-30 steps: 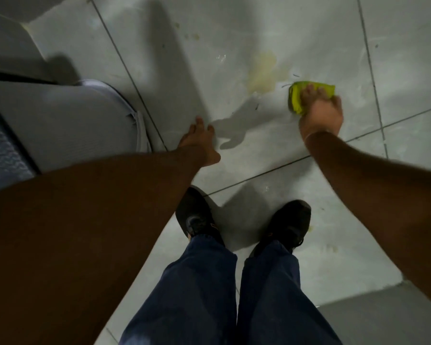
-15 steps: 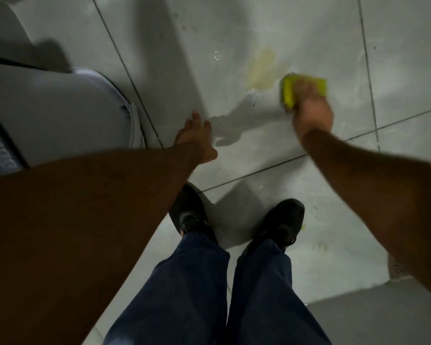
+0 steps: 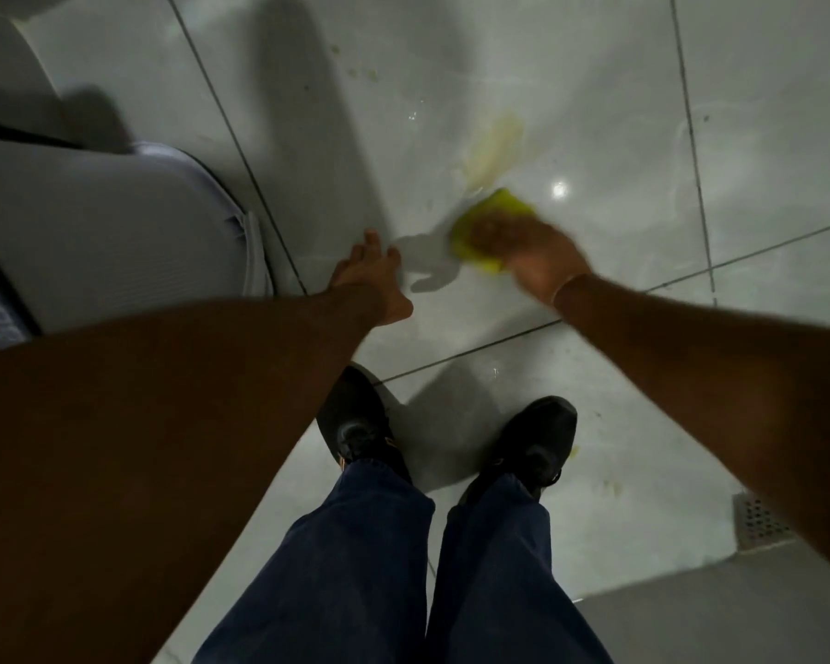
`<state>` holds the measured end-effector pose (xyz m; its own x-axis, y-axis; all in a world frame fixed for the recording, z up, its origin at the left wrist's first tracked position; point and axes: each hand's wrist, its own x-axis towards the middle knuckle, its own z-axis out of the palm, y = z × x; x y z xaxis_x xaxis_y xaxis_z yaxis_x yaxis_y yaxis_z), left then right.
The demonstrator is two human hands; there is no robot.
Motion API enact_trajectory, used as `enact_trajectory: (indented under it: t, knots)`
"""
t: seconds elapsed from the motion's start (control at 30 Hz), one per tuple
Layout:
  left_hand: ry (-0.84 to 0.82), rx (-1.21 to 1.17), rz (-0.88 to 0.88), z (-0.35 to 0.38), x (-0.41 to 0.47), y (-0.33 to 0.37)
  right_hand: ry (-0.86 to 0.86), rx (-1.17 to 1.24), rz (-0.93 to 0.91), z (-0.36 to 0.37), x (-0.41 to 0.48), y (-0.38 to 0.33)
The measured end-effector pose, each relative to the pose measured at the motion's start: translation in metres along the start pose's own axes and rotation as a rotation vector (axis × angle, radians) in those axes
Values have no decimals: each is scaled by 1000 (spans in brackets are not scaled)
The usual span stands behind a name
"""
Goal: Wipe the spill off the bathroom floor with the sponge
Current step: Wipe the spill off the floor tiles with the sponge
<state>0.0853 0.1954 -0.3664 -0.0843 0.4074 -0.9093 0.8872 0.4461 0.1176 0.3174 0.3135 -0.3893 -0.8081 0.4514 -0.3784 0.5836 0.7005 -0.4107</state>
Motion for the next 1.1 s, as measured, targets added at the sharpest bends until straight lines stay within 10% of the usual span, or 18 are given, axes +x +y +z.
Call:
enact_trajectory:
  t: [0.13, 0.23, 0.5, 0.7, 0.8, 0.97, 1.1]
  knots:
    - [0, 15, 9, 2, 0, -1, 136, 73, 606, -40, 34, 58]
    - [-10, 18, 13, 1, 0, -1, 153, 126, 722, -43, 59, 50]
    - [-69, 34, -9, -11, 5, -1, -70, -160, -297, 7, 16, -2]
    - [-48, 46, 32, -4, 3, -7, 206, 75, 587, -49, 68, 60]
    - [-55, 62, 46, -4, 4, -8, 333, 192, 731, -57, 102, 47]
    - [-115, 59, 35, -14, 7, -11, 116, 370, 81, -4, 73, -44]
    - [-170, 29, 26, -19, 10, -13, -119, -87, -350, 22, 13, -34]
